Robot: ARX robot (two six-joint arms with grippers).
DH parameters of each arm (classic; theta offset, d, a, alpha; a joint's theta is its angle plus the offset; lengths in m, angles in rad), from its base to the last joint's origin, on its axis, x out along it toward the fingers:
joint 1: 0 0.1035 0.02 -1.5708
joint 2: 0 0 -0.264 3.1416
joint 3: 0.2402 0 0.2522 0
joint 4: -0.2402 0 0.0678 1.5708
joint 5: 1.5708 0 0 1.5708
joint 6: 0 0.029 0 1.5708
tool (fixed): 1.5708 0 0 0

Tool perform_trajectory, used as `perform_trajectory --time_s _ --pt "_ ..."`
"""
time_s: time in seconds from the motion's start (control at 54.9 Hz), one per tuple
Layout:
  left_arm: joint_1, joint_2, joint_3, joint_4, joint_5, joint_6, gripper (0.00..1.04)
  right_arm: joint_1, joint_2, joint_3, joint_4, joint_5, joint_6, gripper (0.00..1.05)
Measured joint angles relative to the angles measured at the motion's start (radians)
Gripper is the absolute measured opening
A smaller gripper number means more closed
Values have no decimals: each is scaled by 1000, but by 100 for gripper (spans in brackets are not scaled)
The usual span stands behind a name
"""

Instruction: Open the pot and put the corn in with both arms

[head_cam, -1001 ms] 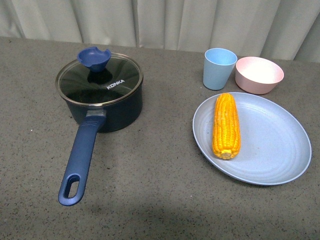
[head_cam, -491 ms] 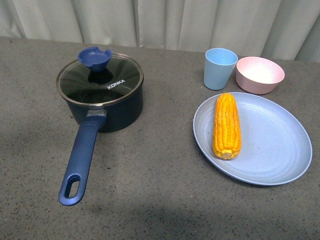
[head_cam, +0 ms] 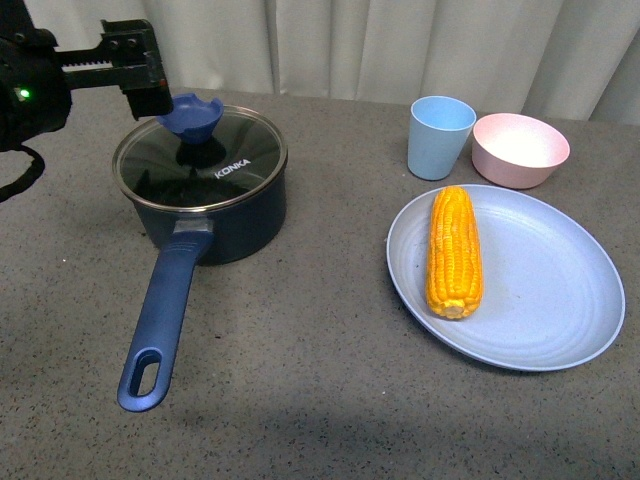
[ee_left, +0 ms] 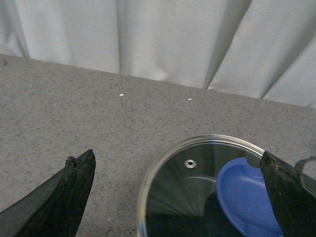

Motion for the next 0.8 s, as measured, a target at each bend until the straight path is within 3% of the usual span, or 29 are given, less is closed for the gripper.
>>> perform_trajectory --time_s 0.382,0.801 --pt "-80 96 123 -39 8 0 98 0 0 0 0 0 0 96" --pt "-80 184 163 -61 8 28 98 0 0 0 0 0 0 96"
